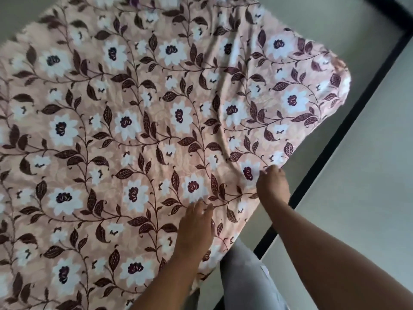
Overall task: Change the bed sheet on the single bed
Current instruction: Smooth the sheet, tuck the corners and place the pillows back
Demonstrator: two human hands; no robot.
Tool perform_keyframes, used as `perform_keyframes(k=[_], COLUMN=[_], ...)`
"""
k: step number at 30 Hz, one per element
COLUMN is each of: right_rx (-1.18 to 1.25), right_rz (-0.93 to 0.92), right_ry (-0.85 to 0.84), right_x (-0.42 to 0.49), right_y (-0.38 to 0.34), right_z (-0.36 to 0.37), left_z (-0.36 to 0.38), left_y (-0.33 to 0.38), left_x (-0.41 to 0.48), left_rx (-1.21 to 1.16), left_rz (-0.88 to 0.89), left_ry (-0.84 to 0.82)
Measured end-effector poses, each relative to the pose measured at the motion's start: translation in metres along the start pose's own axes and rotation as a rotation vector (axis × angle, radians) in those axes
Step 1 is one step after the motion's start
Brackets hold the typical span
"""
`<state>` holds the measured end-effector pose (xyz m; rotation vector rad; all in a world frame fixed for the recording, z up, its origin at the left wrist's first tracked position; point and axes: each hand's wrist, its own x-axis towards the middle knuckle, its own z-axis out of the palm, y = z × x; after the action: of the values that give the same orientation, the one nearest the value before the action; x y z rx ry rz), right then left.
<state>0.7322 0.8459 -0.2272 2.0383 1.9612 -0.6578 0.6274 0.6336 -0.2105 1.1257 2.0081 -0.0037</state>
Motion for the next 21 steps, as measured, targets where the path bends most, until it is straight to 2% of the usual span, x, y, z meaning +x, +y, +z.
perform_keyframes(k=[3,5,9,15,17,19,21], right_rx=[0.398,0.628,0.606,0.755,0.789,0.808,0.806], right_rz=[0.313,0.422,0.523,0.599,0.613,0.574,0.540], right_ry=[-0.031,-0.078,0.001,-0.029,-0.115,-0.140,-0.093], right_x=[0.060,0.093,0.124,0.127,0.134,0.143,0.159], right_y=[0.008,0.010,0.018,0.062,0.074,0.077,0.074], right_z=[-0.008,-0.013,-0.013,-0.032,-0.040,-0.047,-0.058], left_z=[-0.022,-0.037,-0.059,-0.074,-0.078,-0.079,-0.080], left_y=[0.015,0.027,0.051,0.082,0.091,0.096,0.104], left_x=[0.035,0.066,0.117,0.165,0.171,0.175,0.181], left_rx=[0.005,-0.011,-0.021,0.063,0.109,0.132,0.163], left_rz=[-0.002,-0.028,-0.076,-0.167,-0.171,-0.197,-0.228], left_ry=[0.092,0.147,0.189,0.031,-0.006,-0.064,-0.117])
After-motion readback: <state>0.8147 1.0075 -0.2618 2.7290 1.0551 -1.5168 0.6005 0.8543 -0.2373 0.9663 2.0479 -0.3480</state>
